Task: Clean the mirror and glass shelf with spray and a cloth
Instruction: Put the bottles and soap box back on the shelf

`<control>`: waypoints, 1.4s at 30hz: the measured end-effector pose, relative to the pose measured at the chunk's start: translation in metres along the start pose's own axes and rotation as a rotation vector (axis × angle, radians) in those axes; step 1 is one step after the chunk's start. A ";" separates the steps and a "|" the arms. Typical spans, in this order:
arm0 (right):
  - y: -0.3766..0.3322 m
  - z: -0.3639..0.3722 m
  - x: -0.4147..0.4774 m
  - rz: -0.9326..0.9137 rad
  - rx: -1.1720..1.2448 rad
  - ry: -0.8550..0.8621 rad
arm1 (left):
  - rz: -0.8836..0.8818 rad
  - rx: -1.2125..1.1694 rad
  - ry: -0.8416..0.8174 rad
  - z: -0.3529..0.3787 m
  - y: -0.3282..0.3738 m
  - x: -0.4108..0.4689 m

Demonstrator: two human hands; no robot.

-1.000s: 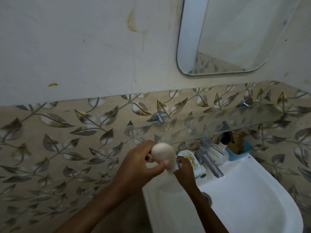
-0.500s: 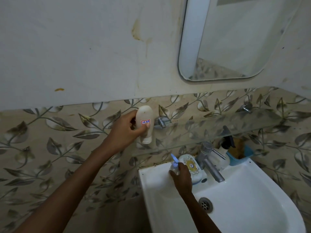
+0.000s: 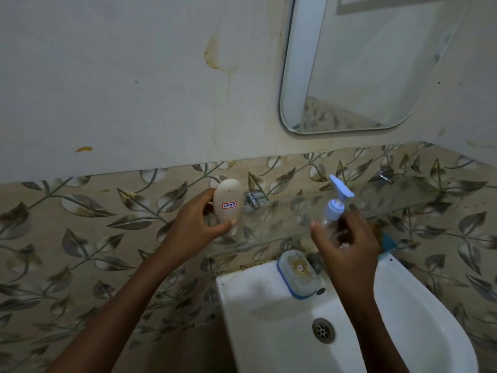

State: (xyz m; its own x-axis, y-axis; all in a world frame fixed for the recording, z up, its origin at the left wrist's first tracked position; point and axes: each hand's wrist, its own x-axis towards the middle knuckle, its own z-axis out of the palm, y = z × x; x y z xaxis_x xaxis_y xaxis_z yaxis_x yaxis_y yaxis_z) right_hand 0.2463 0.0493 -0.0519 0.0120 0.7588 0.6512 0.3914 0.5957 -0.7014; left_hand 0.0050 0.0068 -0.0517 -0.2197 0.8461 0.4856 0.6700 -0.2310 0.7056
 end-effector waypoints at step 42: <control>0.165 0.063 -0.072 0.609 -0.528 -0.524 | -0.030 -0.070 0.213 0.012 -0.003 -0.023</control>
State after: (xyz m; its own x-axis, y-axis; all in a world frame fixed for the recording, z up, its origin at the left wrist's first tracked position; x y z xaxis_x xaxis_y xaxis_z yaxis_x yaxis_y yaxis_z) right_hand 0.2515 0.1091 -0.2329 -0.0127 0.9964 -0.0843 0.8194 -0.0380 -0.5720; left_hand 0.0166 -0.0066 -0.0711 -0.3882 0.7343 0.5569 0.6119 -0.2465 0.7515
